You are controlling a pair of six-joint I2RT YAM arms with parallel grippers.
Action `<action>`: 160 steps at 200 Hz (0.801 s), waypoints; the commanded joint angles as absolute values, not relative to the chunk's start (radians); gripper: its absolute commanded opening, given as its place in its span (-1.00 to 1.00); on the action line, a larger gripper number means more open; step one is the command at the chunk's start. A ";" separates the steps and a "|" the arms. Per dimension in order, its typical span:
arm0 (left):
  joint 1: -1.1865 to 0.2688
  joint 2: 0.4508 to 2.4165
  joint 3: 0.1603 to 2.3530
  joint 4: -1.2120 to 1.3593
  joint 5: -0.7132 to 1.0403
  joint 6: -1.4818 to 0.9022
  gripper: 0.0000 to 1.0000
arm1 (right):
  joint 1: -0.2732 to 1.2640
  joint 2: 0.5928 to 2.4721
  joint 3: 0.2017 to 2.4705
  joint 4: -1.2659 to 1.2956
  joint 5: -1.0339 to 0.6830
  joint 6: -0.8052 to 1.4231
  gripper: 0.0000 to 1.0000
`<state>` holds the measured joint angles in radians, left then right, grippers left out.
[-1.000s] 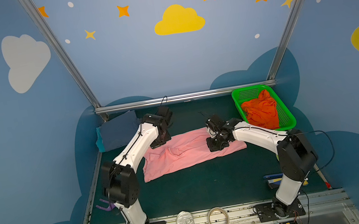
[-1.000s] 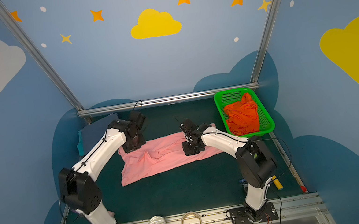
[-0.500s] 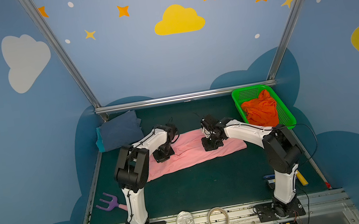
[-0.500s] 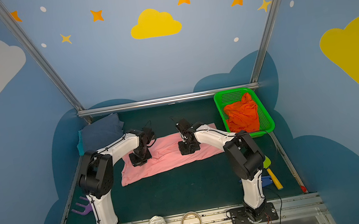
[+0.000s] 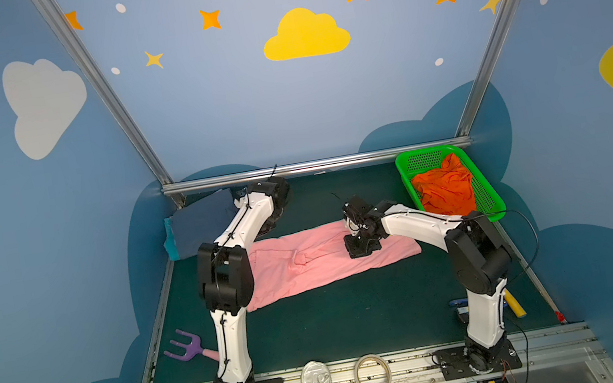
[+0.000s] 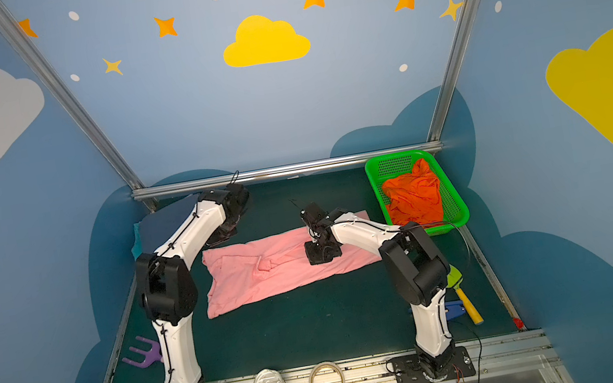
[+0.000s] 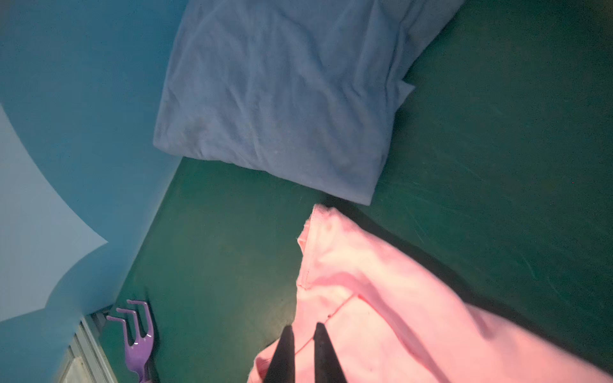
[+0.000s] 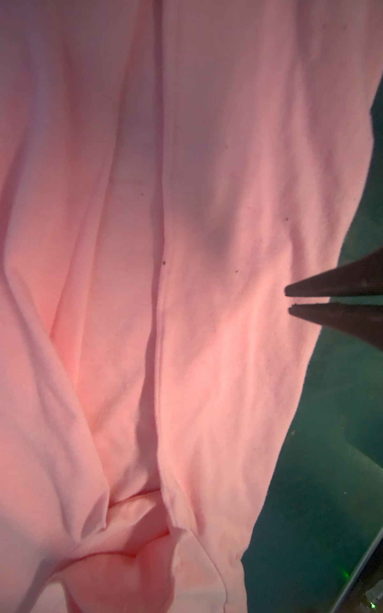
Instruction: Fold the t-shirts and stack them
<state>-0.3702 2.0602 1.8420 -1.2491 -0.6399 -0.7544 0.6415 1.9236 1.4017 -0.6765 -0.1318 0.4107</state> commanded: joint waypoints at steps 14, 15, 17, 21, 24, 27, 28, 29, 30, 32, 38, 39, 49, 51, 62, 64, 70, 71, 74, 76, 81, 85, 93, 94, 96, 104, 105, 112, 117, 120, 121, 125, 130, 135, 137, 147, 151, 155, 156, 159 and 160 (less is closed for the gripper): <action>-0.517 1.914 1.591 -1.163 -0.503 -0.782 -0.73 | 0.621 1.920 1.398 -0.693 -0.107 0.397 -0.82; -0.520 1.911 1.585 -1.158 -0.496 -0.783 -0.73 | 0.620 1.921 1.399 -0.695 -0.106 0.396 -0.82; -0.526 1.907 1.577 -1.151 -0.485 -0.786 -0.74 | 0.619 1.922 1.402 -0.697 -0.105 0.397 -0.82; -0.537 1.902 1.559 -1.138 -0.466 -0.795 -0.74 | 0.617 1.925 1.405 -0.702 -0.104 0.395 -0.82; -0.544 1.899 1.548 -1.132 -0.456 -0.803 -0.75 | 0.616 1.928 1.407 -0.705 -0.102 0.396 -0.82; -0.550 1.899 1.541 -1.127 -0.443 -0.807 -0.75 | 0.614 1.930 1.410 -0.709 -0.101 0.395 -0.82; -0.552 1.899 1.539 -1.126 -0.439 -0.809 -0.76 | 0.614 1.930 1.412 -0.710 -0.100 0.395 -0.83; -0.554 1.900 1.536 -1.124 -0.436 -0.809 -0.76 | 0.613 1.931 1.412 -0.712 -0.100 0.396 -0.83; -0.555 1.900 1.535 -1.123 -0.433 -0.810 -0.76 | 0.613 1.931 1.412 -0.713 -0.100 0.396 -0.83; -0.558 1.902 1.532 -1.121 -0.427 -0.811 -0.76 | 0.611 1.934 1.414 -0.713 -0.100 0.397 -0.83; -0.565 1.911 1.526 -1.120 -0.413 -0.819 -0.77 | 0.608 1.934 1.415 -0.719 -0.098 0.396 -0.84; -0.565 1.912 1.525 -1.120 -0.411 -0.820 -0.77 | 0.608 1.936 1.415 -0.718 -0.098 0.397 -0.84; -0.572 1.935 1.523 -1.122 -0.403 -0.830 -0.80 | 0.605 1.935 1.411 -0.724 -0.100 0.399 -0.85; -0.573 1.941 1.523 -1.120 -0.401 -0.829 -0.81 | 0.604 1.933 1.409 -0.721 -0.100 0.399 -0.85; -0.574 1.972 1.528 -1.116 -0.382 -0.828 -0.83 | 0.601 1.928 1.401 -0.718 -0.098 0.399 -0.85; -0.575 1.977 1.530 -1.115 -0.378 -0.827 -0.83 | 0.601 1.928 1.397 -0.719 -0.098 0.400 -0.85; -0.575 1.992 1.533 -1.107 -0.365 -0.823 -0.84 | 0.600 1.923 1.393 -0.717 -0.098 0.401 -0.85; -0.575 1.995 1.533 -1.105 -0.364 -0.823 -0.84 | 0.600 1.924 1.391 -0.718 -0.098 0.401 -0.85; -0.575 2.001 1.535 -1.100 -0.356 -0.821 -0.84 | 0.600 1.922 1.388 -0.717 -0.098 0.401 -0.85; -0.575 2.006 1.537 -1.096 -0.351 -0.820 -0.84 | 0.599 1.920 1.387 -0.717 -0.098 0.402 -0.85; -0.575 2.016 1.540 -1.086 -0.337 -0.817 -0.85 | 0.598 1.917 1.383 -0.715 -0.098 0.403 -0.85; -0.575 2.026 1.543 -1.077 -0.323 -0.815 -0.85 | 0.597 1.916 1.381 -0.714 -0.098 0.403 -0.85; -0.576 2.043 1.554 -1.060 -0.302 -0.810 -0.85 | 0.595 1.912 1.374 -0.712 -0.098 0.404 -0.85; -0.576 2.046 1.555 -1.058 -0.299 -0.810 -0.85 | 0.595 1.912 1.373 -0.712 -0.098 0.404 -0.85; -0.576 2.050 1.557 -1.053 -0.294 -0.810 -0.85 | 0.594 1.911 1.372 -0.710 -0.098 0.405 -0.85; -0.576 2.069 1.573 -1.037 -0.273 -0.807 -0.85 | 0.592 1.909 1.367 -0.712 -0.099 0.405 -0.85; -0.575 2.073 1.575 -1.036 -0.271 -0.807 -0.85 | 0.591 1.909 1.368 -0.712 -0.099 0.405 -0.85; -0.575 2.095 1.595 -1.026 -0.255 -0.805 -0.85 | 0.588 1.907 1.365 -0.712 -0.098 0.403 -0.86; -0.575 2.113 1.611 -1.023 -0.246 -0.803 -0.85 | 0.586 1.906 1.363 -0.712 -0.098 0.403 -0.86; -0.575 2.125 1.620 -1.022 -0.241 -0.803 -0.85 | 0.585 1.906 1.362 -0.712 -0.099 0.403 -0.86; -0.575 2.129 1.624 -1.022 -0.240 -0.804 -0.85 | 0.585 1.905 1.362 -0.712 -0.099 0.402 -0.86; -0.575 2.144 1.642 -1.019 -0.232 -0.802 -0.85 | 0.583 1.904 1.362 -0.711 -0.100 0.403 -0.86; -0.574 2.165 1.663 -1.019 -0.225 -0.800 -0.85 | 0.581 1.903 1.359 -0.712 -0.100 0.401 -0.86; -0.572 2.185 1.688 -1.019 -0.218 -0.797 -0.85 | 0.578 1.902 1.360 -0.712 -0.101 0.401 -0.86; -0.570 2.193 1.699 -1.020 -0.215 -0.796 -0.86 | 0.577 1.902 1.358 -0.712 -0.102 0.400 -0.86; -0.564 2.229 1.760 -1.030 -0.208 -0.790 -0.86 | 0.573 1.899 1.358 -0.711 -0.104 0.397 -0.86; -0.563 2.244 1.784 -1.036 -0.207 -0.786 -0.86 | 0.572 1.899 1.356 -0.712 -0.105 0.396 -0.86; -0.562 2.257 1.818 -1.044 -0.209 -0.781 -0.86 | 0.569 1.897 1.356 -0.711 -0.106 0.396 -0.86; -0.562 2.260 1.825 -1.045 -0.210 -0.780 -0.86 | 0.569 1.897 1.357 -0.710 -0.106 0.396 -0.86; -0.562 2.269 1.848 -1.049 -0.212 -0.777 -0.86 | 0.568 1.896 1.356 -0.710 -0.106 0.396 -0.86; -0.561 2.272 1.856 -1.051 -0.213 -0.776 -0.86 | 0.568 1.895 1.355 -0.710 -0.106 0.396 -0.86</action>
<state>-0.5747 2.2150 1.7153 -1.0374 -0.2405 -0.7971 0.5823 1.9228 1.3685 -0.6960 -0.1127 0.4057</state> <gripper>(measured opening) 0.071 0.069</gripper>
